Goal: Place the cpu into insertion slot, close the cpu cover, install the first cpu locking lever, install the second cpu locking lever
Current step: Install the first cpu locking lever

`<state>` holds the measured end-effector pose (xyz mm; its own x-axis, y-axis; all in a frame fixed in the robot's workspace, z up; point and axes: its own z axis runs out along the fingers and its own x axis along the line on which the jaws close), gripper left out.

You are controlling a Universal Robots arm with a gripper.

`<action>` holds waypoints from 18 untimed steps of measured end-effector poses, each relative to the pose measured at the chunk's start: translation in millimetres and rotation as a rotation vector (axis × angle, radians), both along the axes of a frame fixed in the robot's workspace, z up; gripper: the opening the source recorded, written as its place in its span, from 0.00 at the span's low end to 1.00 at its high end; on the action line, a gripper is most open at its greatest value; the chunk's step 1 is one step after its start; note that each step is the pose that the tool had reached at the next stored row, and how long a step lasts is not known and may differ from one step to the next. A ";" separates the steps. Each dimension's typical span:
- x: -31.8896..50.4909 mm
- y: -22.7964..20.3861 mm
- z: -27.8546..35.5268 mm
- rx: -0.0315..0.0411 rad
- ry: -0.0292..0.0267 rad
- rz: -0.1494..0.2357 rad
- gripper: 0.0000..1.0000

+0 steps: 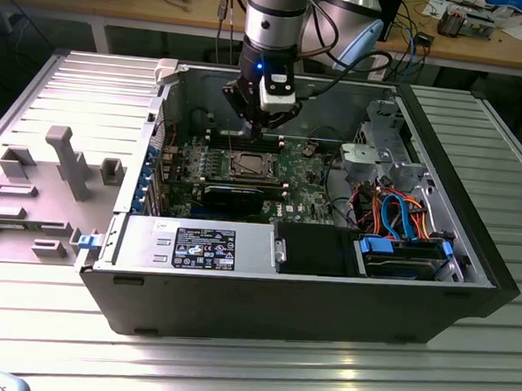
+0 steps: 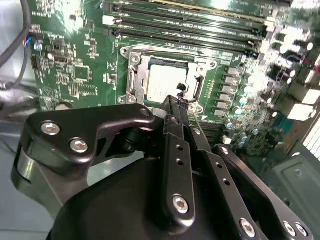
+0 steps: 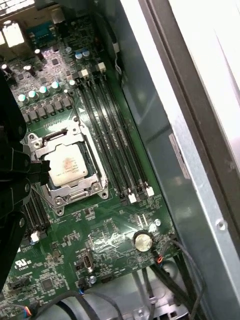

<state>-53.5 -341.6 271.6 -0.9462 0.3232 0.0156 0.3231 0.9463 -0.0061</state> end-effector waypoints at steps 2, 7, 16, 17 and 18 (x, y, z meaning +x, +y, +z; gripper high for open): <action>0.0 0.0 0.0 0.0001 -0.0001 0.021 0.11; 0.0 0.0 0.0 0.0001 -0.0001 0.022 0.11; 0.0 0.0 -0.1 0.0001 -0.0016 0.022 0.11; -0.1 0.0 -0.2 0.0001 -0.0047 0.022 0.11; -0.2 0.0 -0.1 -0.0002 -0.0103 0.024 0.11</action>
